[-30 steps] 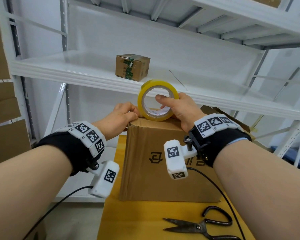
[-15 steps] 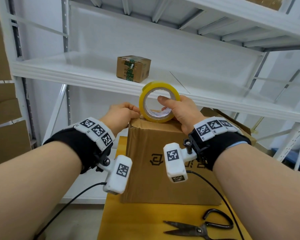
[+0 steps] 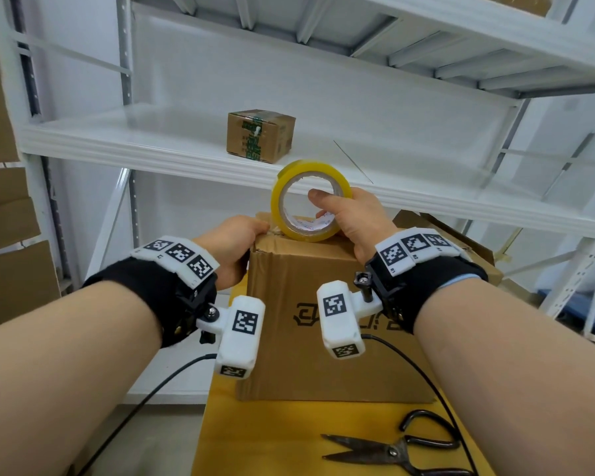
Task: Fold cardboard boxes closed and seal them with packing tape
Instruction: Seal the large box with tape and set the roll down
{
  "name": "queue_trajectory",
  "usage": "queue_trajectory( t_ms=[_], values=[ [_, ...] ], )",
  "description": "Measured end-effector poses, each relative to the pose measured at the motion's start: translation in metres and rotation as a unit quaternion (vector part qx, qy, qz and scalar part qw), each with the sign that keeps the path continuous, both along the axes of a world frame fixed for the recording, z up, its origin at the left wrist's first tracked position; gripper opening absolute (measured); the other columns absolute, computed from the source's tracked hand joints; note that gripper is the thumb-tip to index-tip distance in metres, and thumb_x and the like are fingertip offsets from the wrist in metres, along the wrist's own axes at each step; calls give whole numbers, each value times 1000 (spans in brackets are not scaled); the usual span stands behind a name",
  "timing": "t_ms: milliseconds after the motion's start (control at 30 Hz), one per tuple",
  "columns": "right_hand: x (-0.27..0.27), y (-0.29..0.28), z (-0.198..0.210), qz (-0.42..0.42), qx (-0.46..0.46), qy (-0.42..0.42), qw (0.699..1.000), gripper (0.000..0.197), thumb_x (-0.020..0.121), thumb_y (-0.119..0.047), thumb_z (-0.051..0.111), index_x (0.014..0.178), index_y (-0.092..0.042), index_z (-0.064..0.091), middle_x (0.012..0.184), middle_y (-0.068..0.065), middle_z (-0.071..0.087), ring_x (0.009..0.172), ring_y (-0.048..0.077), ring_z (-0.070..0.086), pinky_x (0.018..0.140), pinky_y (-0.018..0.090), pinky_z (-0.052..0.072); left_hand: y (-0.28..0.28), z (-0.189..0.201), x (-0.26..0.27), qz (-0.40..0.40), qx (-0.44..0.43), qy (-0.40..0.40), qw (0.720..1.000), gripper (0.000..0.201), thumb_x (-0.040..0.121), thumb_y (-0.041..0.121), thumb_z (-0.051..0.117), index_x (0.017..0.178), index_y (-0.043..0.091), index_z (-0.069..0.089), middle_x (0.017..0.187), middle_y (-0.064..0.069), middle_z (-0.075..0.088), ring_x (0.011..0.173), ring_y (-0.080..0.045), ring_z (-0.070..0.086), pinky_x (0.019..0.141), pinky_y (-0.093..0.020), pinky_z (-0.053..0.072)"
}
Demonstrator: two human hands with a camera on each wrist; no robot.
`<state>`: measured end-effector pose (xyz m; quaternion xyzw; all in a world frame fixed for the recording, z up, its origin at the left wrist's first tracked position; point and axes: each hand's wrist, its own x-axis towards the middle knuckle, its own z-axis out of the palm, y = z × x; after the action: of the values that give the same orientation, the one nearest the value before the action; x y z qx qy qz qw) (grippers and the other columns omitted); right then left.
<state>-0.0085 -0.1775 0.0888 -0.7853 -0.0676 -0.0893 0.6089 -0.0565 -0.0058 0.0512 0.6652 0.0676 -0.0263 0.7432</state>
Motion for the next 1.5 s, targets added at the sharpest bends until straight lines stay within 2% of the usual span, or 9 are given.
queue_trajectory(
  t_ms=[200,367,567,767,933,1133,1233,1300,1500],
  values=[
    [-3,1,0,-2,-6,-3,1000,40,79,-40,81,104,-11,70,94,14,75,91,33,72,90,47,58,0,1,9,17,20,29,999,35,99,24,44,120,2,61,101,-14,61,92,-25,58,103,-46,47],
    [-5,2,1,0,-6,0,1000,37,82,-39,79,104,-10,70,95,15,75,92,34,72,90,47,58,-9,8,8,41,47,56,997,27,101,17,42,83,11,60,71,-8,62,63,-20,59,70,-33,54],
    [-7,3,4,-2,-9,11,1000,36,83,-42,78,101,-12,70,96,13,75,93,31,72,92,46,57,-3,6,9,49,79,34,995,22,98,20,43,106,9,61,99,-14,60,90,-24,56,99,-42,51],
    [-7,11,2,-5,4,14,1000,37,82,-44,78,99,-12,70,91,10,74,91,29,70,94,46,56,13,17,10,14,141,-2,990,33,97,4,42,127,0,56,117,-23,64,86,-26,59,66,-32,54],
    [-7,18,1,-5,3,9,1000,39,81,-46,78,99,-12,70,87,8,71,86,26,68,93,47,56,16,28,8,-16,196,-27,980,36,91,-7,45,123,3,57,124,-26,63,110,-40,64,95,-54,52],
    [-4,15,1,-5,-5,11,1000,37,81,-45,78,98,-14,69,93,8,73,93,27,69,95,48,55,4,27,8,-18,340,-84,936,34,96,20,53,130,14,58,126,-13,63,115,-33,60,103,-46,47],
    [-4,9,5,37,-11,45,998,40,73,-40,86,100,-15,70,97,9,75,96,28,71,95,48,55,6,18,10,-10,303,-75,950,32,99,14,48,128,7,59,126,-14,63,119,-33,58,103,-43,47],
    [-4,2,10,101,-22,85,991,44,64,-32,92,99,-15,71,100,8,77,100,29,71,99,48,54,8,13,10,-17,254,-69,964,29,98,21,51,124,18,64,118,-9,69,111,-32,63,100,-46,50],
    [-9,-16,14,204,19,89,975,27,84,-22,74,106,-9,64,97,7,72,95,21,67,94,31,55,6,12,3,-35,38,-34,998,28,105,12,40,116,16,66,106,-15,73,85,-26,69,72,-40,61]
  ],
)
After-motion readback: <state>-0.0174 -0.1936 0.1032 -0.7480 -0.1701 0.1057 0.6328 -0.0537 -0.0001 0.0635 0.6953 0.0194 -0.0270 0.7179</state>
